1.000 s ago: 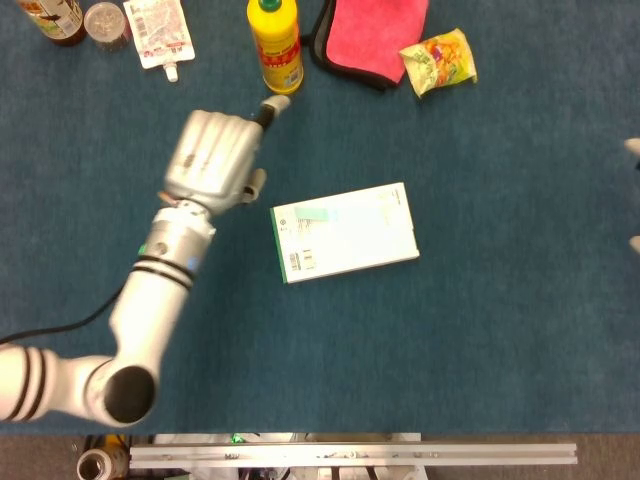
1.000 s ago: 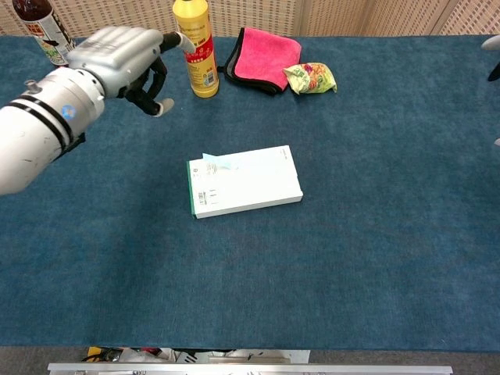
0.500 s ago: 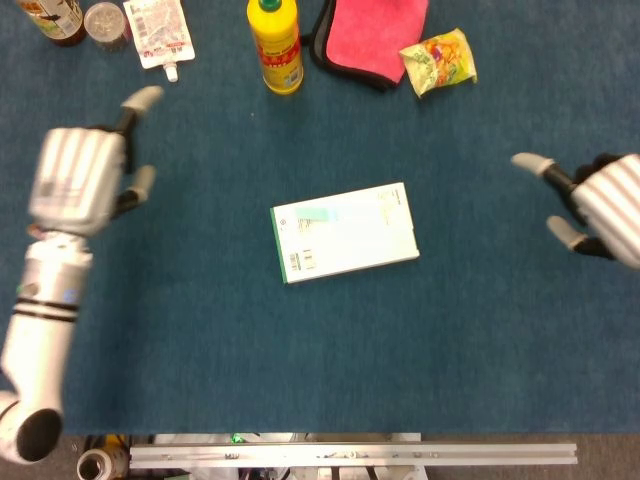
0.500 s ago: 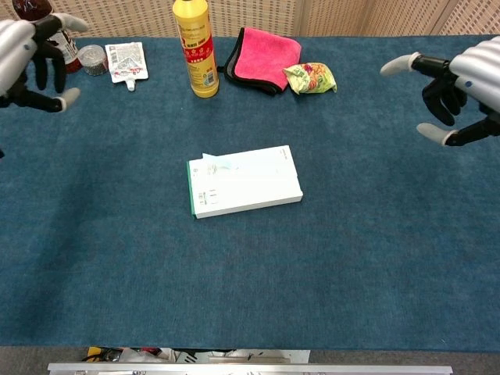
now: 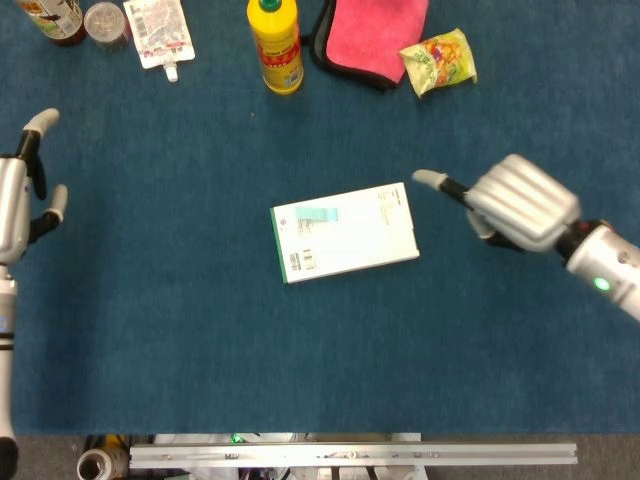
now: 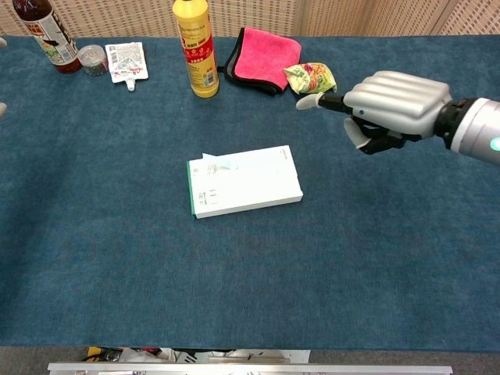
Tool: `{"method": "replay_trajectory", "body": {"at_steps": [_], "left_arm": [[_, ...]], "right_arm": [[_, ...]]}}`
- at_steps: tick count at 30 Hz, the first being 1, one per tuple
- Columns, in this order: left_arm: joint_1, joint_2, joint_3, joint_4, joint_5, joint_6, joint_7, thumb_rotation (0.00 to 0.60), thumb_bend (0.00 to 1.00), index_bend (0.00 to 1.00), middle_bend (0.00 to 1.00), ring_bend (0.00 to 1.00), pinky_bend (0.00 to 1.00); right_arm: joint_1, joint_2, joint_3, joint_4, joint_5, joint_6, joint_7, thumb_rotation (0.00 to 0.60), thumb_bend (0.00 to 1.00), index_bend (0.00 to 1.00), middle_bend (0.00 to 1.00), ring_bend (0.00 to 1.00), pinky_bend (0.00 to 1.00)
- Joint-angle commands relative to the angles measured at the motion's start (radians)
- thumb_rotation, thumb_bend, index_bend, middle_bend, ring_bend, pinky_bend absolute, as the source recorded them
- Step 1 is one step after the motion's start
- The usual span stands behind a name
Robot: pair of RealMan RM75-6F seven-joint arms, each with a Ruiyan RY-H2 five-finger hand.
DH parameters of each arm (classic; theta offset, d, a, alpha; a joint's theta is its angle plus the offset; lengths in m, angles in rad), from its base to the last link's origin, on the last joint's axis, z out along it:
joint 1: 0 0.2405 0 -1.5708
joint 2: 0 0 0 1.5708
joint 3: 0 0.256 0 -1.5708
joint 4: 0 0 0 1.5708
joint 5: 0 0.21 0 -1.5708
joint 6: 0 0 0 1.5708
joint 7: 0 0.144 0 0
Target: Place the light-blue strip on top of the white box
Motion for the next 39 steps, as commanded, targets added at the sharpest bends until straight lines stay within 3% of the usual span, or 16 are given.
{"method": "replay_trajectory", "body": {"at_steps": [1, 10, 13, 19, 27, 39], "left_arm": [[0.016, 0.012, -0.003, -0.016, 0.020, -0.003, -0.004, 0.600, 0.32, 0.18, 0.69, 0.70, 0.90], [0.051, 0.030, -0.021, -0.044, 0.060, -0.028, -0.016, 0.600, 0.32, 0.19, 0.71, 0.72, 0.91], [0.062, 0.032, -0.033, -0.048, 0.062, -0.029, -0.015, 0.600, 0.32, 0.19, 0.71, 0.72, 0.91], [0.084, 0.032, -0.048, -0.043, 0.067, -0.041, -0.032, 0.600, 0.32, 0.19, 0.71, 0.72, 0.91], [0.100, 0.038, -0.069, -0.043, 0.079, -0.063, -0.046, 0.600, 0.32, 0.19, 0.71, 0.72, 0.91], [0.122, 0.043, -0.094, -0.033, 0.087, -0.092, -0.078, 0.600, 0.32, 0.20, 0.70, 0.72, 0.91]], "right_arm": [[0.081, -0.041, 0.028, 0.017, 0.095, -0.101, -0.052, 0.600, 1.00, 0.10, 1.00, 1.00, 1.00], [0.215, -0.138, 0.059, 0.082, 0.306, -0.207, -0.175, 0.599, 1.00, 0.18, 1.00, 1.00, 1.00], [0.267, -0.158, 0.054, 0.099, 0.364, -0.235, -0.225, 0.568, 1.00, 0.20, 1.00, 1.00, 1.00], [0.354, -0.193, 0.025, 0.107, 0.459, -0.261, -0.292, 0.497, 1.00, 0.37, 1.00, 1.00, 1.00], [0.413, -0.260, -0.026, 0.142, 0.530, -0.226, -0.338, 0.493, 1.00, 0.38, 1.00, 1.00, 1.00], [0.455, -0.348, -0.039, 0.225, 0.550, -0.179, -0.325, 0.493, 1.00, 0.38, 1.00, 1.00, 1.00]]}}
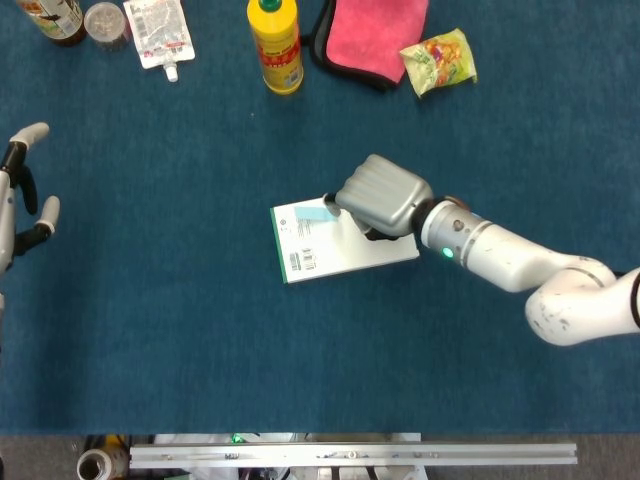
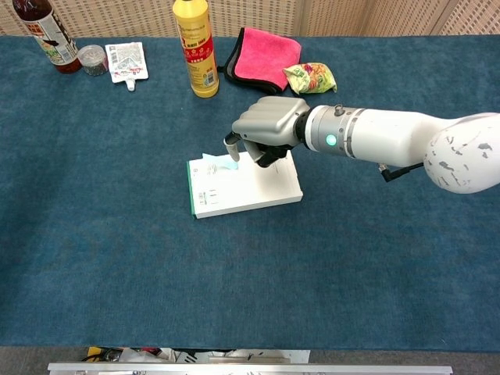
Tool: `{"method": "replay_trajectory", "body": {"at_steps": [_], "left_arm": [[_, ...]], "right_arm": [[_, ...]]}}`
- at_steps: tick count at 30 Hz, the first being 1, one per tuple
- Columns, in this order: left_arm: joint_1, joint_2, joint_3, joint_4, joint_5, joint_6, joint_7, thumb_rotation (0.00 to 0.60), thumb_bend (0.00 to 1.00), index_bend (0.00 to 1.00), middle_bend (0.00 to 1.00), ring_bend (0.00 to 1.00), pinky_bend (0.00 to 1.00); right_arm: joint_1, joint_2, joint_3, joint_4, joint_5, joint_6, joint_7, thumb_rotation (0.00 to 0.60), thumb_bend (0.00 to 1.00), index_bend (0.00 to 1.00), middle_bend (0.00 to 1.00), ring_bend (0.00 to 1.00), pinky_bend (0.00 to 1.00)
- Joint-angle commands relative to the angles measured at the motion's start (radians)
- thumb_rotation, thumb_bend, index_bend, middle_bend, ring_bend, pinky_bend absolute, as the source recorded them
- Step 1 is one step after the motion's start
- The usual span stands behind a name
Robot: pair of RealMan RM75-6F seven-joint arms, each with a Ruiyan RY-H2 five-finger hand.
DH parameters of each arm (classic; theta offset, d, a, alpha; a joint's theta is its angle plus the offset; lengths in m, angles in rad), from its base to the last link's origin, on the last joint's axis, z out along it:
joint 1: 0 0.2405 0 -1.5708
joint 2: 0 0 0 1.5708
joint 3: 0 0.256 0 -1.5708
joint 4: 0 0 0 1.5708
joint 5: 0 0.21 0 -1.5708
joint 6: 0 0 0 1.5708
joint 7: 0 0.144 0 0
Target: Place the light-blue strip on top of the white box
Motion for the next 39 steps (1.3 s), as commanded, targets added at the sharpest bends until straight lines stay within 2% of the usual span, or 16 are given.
{"method": "replay_trajectory", "body": {"at_steps": [1, 19, 39], "left_arm": [[0.005, 0.003, -0.001, 0.001, 0.005, -0.010, -0.013, 0.600, 0.32, 0.20, 0.70, 0.72, 0.91], [0.017, -0.002, -0.030, 0.008, 0.015, -0.035, -0.014, 0.600, 0.32, 0.20, 0.70, 0.72, 0.91], [0.035, -0.010, -0.043, 0.021, 0.022, -0.046, -0.023, 0.600, 0.32, 0.20, 0.70, 0.72, 0.91]], "right_arm": [[0.011, -0.017, -0.004, 0.021, 0.006, 0.000, 0.008, 0.494, 1.00, 0.38, 1.00, 1.00, 1.00], [0.054, -0.056, -0.039, 0.086, 0.043, -0.010, 0.015, 0.493, 1.00, 0.38, 1.00, 1.00, 1.00], [0.077, -0.057, -0.068, 0.068, 0.086, 0.022, -0.001, 0.492, 1.00, 0.38, 1.00, 1.00, 1.00]]}}
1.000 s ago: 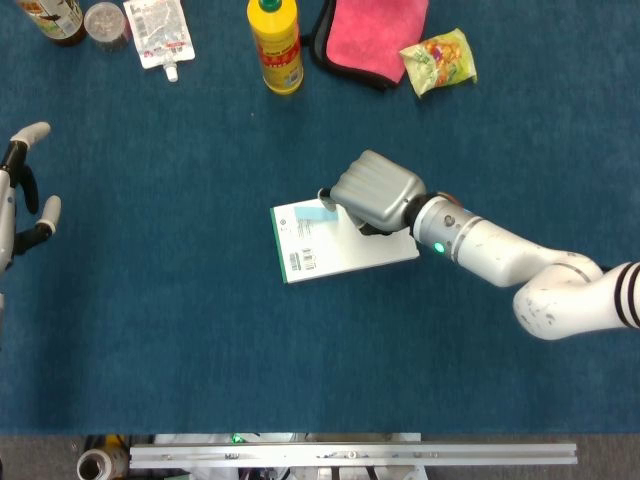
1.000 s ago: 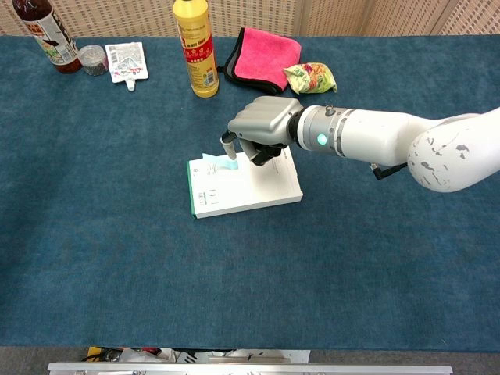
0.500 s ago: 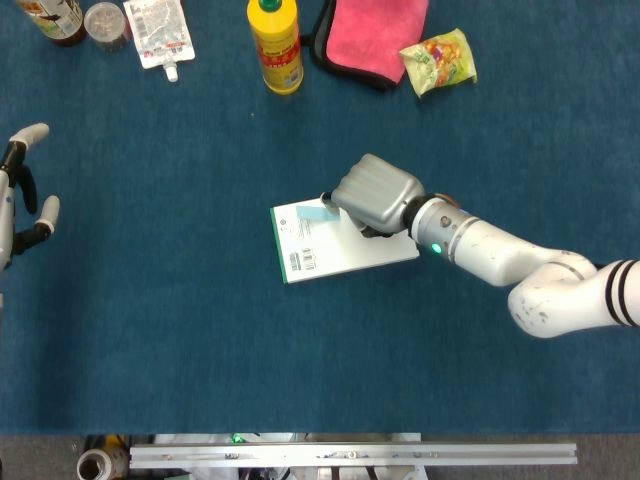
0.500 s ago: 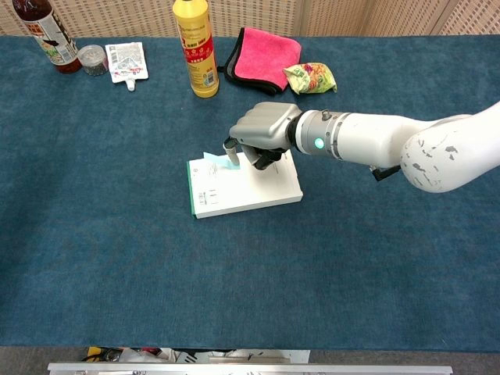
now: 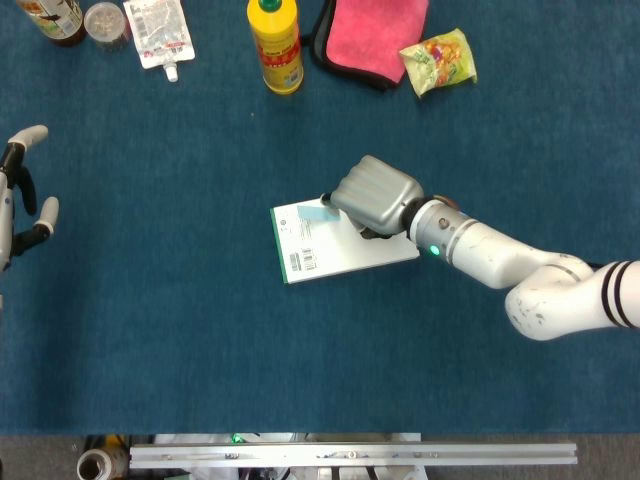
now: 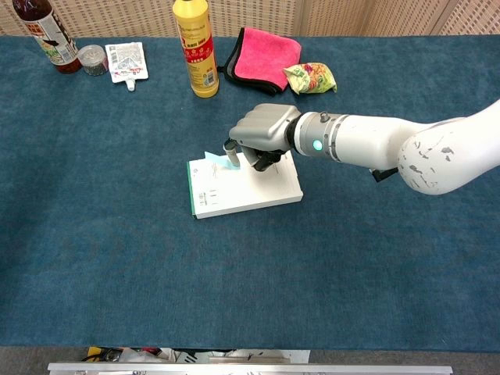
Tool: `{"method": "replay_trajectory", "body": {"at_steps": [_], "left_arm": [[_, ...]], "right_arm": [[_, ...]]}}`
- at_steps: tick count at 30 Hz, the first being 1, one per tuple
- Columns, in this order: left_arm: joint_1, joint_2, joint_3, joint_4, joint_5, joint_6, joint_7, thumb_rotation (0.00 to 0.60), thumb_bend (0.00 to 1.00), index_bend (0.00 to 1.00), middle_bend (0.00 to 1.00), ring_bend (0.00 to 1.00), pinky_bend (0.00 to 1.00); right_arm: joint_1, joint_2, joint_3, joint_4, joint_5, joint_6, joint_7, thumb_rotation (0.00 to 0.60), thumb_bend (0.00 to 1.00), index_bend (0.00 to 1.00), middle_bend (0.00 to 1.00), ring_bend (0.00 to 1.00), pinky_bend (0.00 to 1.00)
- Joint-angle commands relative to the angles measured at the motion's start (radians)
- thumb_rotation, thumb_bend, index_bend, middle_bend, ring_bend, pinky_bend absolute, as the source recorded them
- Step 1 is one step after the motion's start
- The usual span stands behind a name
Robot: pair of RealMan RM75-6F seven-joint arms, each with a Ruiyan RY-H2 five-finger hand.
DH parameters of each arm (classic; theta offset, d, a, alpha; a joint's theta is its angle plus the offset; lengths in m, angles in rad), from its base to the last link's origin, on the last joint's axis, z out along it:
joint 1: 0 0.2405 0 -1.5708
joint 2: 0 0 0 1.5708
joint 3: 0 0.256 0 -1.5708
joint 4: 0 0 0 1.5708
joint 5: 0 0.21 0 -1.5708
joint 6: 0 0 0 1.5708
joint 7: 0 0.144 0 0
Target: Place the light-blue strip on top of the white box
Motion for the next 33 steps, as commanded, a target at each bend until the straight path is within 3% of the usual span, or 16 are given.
{"method": "replay_trajectory", "body": {"at_steps": [1, 33], "left_arm": [[0.002, -0.002, -0.001, 0.000, 0.000, -0.002, 0.002, 0.600, 0.32, 0.20, 0.70, 0.72, 0.91], [0.016, -0.003, -0.017, 0.001, 0.003, -0.010, -0.002, 0.600, 0.32, 0.21, 0.70, 0.72, 0.91]], "right_arm": [[-0.003, 0.005, -0.002, -0.009, -0.008, 0.006, 0.005, 0.493, 1.00, 0.38, 1.00, 1.00, 1.00], [-0.002, 0.006, -0.025, -0.011, 0.000, 0.021, 0.011, 0.494, 1.00, 0.38, 1.00, 1.00, 1.00]]}}
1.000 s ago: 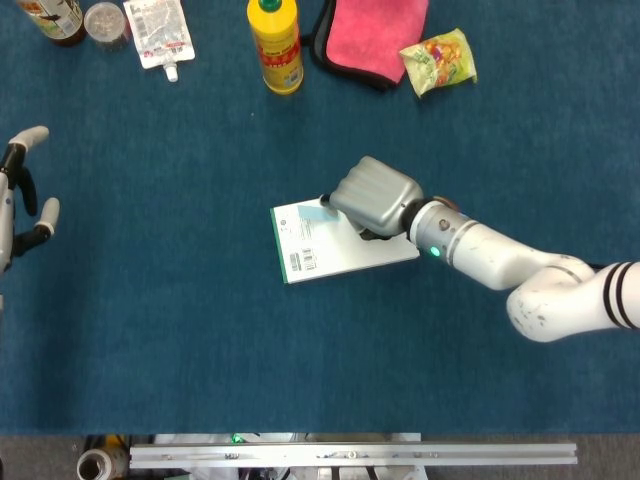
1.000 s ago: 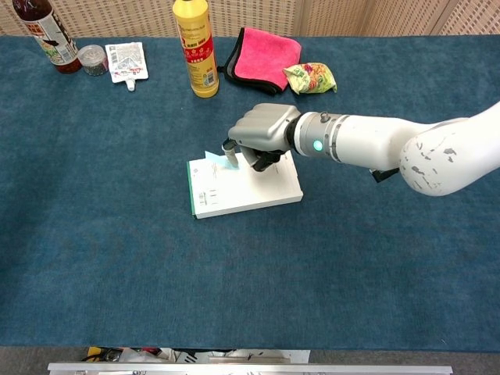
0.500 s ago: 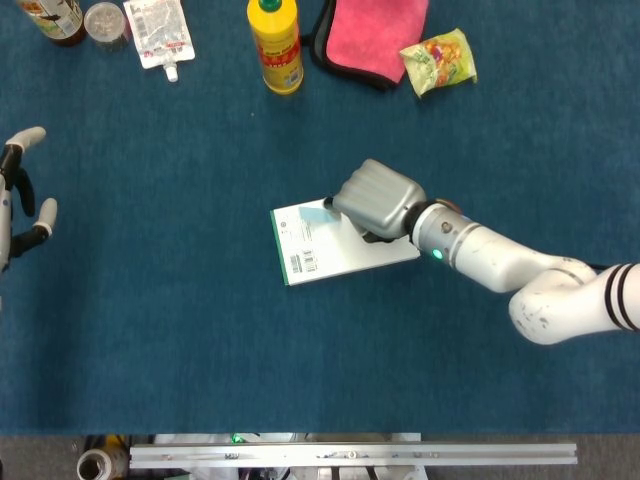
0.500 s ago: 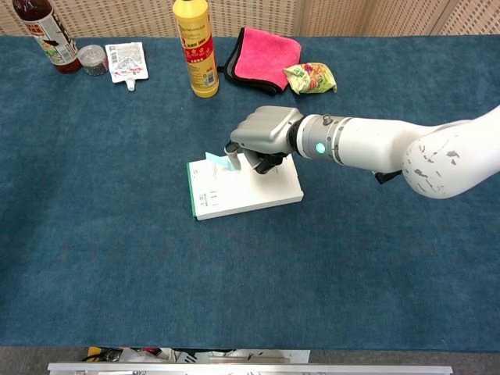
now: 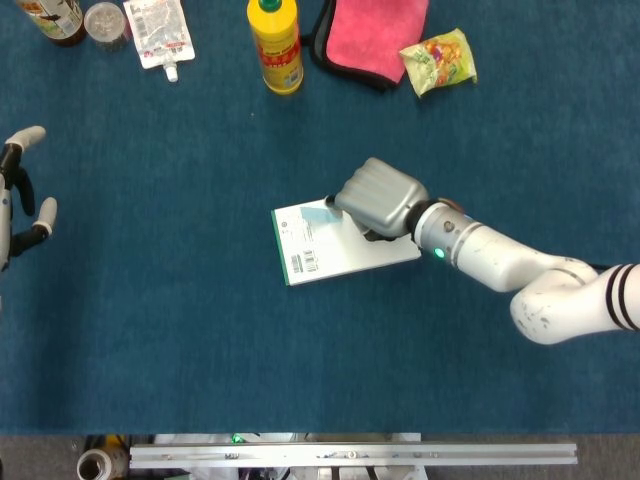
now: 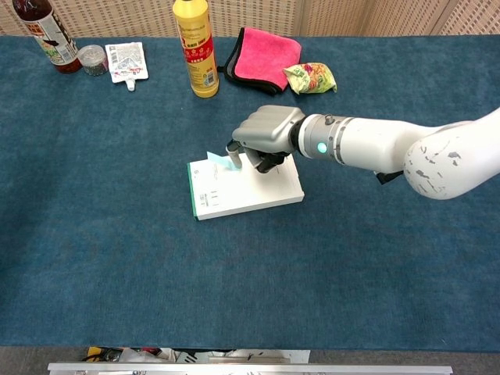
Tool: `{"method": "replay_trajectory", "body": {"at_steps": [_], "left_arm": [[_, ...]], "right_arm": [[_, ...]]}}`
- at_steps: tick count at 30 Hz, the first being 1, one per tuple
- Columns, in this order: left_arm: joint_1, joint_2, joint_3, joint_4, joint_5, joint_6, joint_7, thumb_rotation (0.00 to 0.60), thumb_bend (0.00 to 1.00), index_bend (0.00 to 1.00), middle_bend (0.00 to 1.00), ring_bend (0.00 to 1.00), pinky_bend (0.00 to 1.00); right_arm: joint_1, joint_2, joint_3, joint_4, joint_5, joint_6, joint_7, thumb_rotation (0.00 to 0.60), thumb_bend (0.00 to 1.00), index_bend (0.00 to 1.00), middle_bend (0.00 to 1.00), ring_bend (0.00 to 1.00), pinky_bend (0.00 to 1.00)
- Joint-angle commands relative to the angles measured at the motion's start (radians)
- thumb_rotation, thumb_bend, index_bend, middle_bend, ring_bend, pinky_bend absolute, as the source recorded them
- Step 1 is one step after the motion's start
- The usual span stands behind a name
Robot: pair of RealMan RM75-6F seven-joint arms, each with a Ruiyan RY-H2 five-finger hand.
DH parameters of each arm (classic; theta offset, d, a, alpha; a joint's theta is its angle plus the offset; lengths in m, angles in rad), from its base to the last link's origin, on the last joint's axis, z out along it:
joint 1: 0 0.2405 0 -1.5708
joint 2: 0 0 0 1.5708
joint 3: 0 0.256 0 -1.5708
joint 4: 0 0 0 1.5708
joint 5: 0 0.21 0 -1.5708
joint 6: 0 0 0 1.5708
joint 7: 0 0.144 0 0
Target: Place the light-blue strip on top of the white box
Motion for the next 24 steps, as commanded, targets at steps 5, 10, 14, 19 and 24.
{"method": "replay_trajectory", "body": {"at_steps": [5, 10, 14, 19, 24], "left_arm": [[0.002, 0.001, 0.000, 0.004, 0.001, -0.003, -0.003, 0.600, 0.32, 0.21, 0.70, 0.72, 0.91], [0.002, 0.002, -0.004, -0.002, 0.000, -0.004, -0.001, 0.600, 0.32, 0.21, 0.70, 0.72, 0.91], [0.004, 0.003, -0.003, 0.000, 0.001, -0.003, 0.000, 0.600, 0.32, 0.21, 0.70, 0.72, 0.91], [0.005, 0.004, -0.007, -0.003, 0.000, -0.004, -0.003, 0.600, 0.32, 0.21, 0.70, 0.72, 0.91], [0.007, 0.004, -0.005, -0.002, 0.003, -0.002, -0.003, 0.600, 0.32, 0.21, 0.70, 0.72, 0.91]], "right_arm": [[-0.001, -0.007, 0.006, 0.009, -0.003, 0.004, 0.007, 0.493, 1.00, 0.38, 1.00, 1.00, 1.00], [0.003, -0.017, -0.002, 0.026, 0.001, -0.007, -0.001, 0.493, 1.00, 0.38, 1.00, 1.00, 1.00], [-0.001, -0.016, 0.002, 0.023, -0.001, 0.003, 0.002, 0.494, 1.00, 0.38, 1.00, 1.00, 1.00], [-0.004, -0.012, 0.003, 0.022, -0.003, 0.006, 0.004, 0.493, 1.00, 0.38, 1.00, 1.00, 1.00], [-0.004, -0.011, 0.000, 0.016, -0.003, 0.007, -0.002, 0.494, 1.00, 0.38, 1.00, 1.00, 1.00]]}}
